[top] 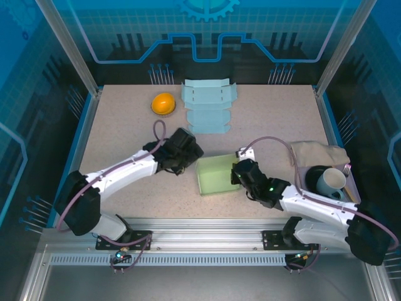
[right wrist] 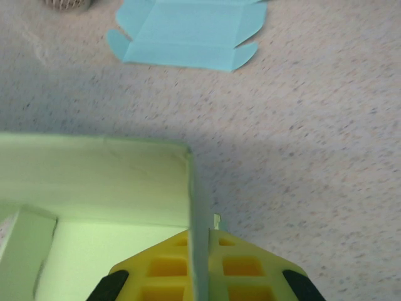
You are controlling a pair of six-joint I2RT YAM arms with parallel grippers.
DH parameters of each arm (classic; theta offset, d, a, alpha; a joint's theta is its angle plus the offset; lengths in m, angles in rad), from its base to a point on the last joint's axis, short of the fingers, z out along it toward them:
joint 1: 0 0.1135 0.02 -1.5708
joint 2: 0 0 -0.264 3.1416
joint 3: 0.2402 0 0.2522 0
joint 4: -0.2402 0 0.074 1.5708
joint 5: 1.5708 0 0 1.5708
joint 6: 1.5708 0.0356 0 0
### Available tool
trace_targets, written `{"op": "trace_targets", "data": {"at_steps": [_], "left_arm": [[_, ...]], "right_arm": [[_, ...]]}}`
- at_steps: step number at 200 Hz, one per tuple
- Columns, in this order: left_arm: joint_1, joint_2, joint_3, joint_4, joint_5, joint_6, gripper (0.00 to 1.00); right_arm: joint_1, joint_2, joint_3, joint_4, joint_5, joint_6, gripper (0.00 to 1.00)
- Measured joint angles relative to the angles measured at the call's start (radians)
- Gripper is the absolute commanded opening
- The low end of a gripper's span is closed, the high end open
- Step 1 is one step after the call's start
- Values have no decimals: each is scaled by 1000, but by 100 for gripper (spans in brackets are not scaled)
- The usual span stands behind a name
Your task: Fold the paper box
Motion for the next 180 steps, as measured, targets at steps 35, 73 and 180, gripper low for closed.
{"op": "trace_targets", "data": {"at_steps": [35, 73, 180], "left_arm": [[116, -43, 112, -41, 13, 69, 99], [192, 32, 257, -57, 106, 109, 99], [218, 282, 391, -37, 282, 78, 99]], "right_arm": [[-152, -53, 0, 63, -41, -51, 0], [-225, -13, -2, 191, -163, -171, 0], [-272, 161, -16, 425, -349, -420, 0]]}}
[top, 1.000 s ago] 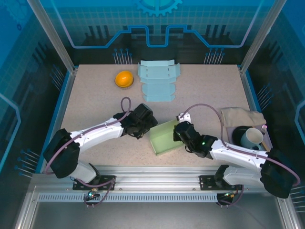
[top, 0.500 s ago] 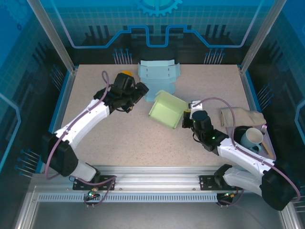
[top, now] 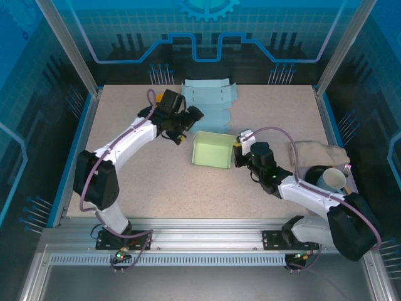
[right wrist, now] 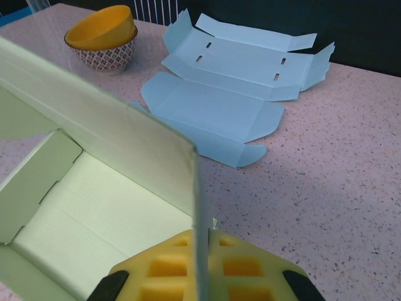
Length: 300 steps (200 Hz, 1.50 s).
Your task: Fold the paper box
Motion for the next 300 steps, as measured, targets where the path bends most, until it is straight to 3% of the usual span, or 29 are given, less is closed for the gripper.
{"op": "trace_targets", "data": {"at_steps": [57, 107, 178, 300], "left_arm": [[-36, 50, -28, 31, 15, -49, 99], [-93, 26, -170, 71, 5, -129, 99], [-128, -15, -217, 71, -57, -184, 96], [-161, -40, -323, 79, -122, -153, 94]], "right_arm": [[35, 66, 0, 5, 13, -43, 0], [109, 117, 4, 9, 116, -41, 0], [193, 127, 4, 6, 241, -11, 0], [217, 47, 92, -311, 156, 388, 4]]}}
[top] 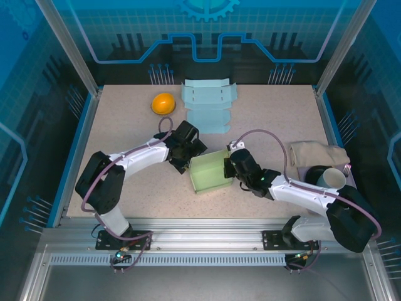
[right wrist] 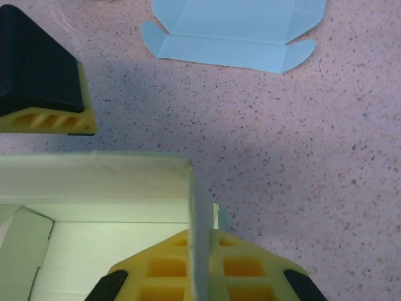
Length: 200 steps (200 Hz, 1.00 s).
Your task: Fold the paper box
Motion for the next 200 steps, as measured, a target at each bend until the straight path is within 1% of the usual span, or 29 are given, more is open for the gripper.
{"op": "trace_targets", "data": {"at_steps": [24, 60, 84, 113, 144, 174, 200], "left_arm": [[-10, -14, -27, 0, -6, 0, 93], [-30, -26, -58, -2, -29, 3, 93], [-25, -41, -57, -13, -49, 29, 95], [16, -80, -22, -75, -71, 93, 97], [76, -101, 56, -111, -69, 146, 97], [80, -96, 132, -114, -45, 161, 97], [81, -47, 222, -130, -39, 180, 96]], "right_arm": [[49, -1, -9, 4, 47, 37, 4], [192, -7, -48, 15, 243, 26, 2], [210, -8, -82, 55, 326, -16, 2], [173, -26, -115, 93, 362, -98, 1], [83, -48, -166, 183, 343, -211, 1], [8, -37, -176, 261, 297, -279, 1], [-42, 5, -174, 304, 259, -320, 1]]}}
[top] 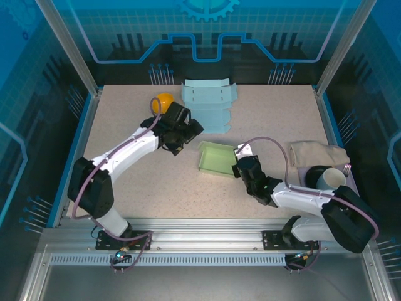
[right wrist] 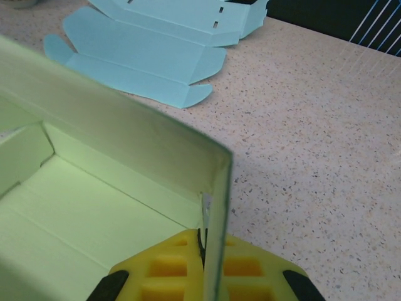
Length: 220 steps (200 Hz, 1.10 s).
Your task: Fold the paper box
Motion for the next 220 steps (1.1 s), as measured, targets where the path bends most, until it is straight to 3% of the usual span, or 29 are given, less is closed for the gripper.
{"op": "trace_targets", "data": {"at_steps": [89, 142, 220], "left_arm": [[-18, 204, 143, -1, 64, 6, 89], [-56, 212, 159, 8, 70, -11, 82], [-111, 190, 61, 73, 27, -75, 77]], "right_arm": [[-50, 49, 98, -38, -87, -26, 2], [-52, 90, 161, -88, -94, -11, 0], [-24, 98, 242, -311, -45, 280, 3]]}}
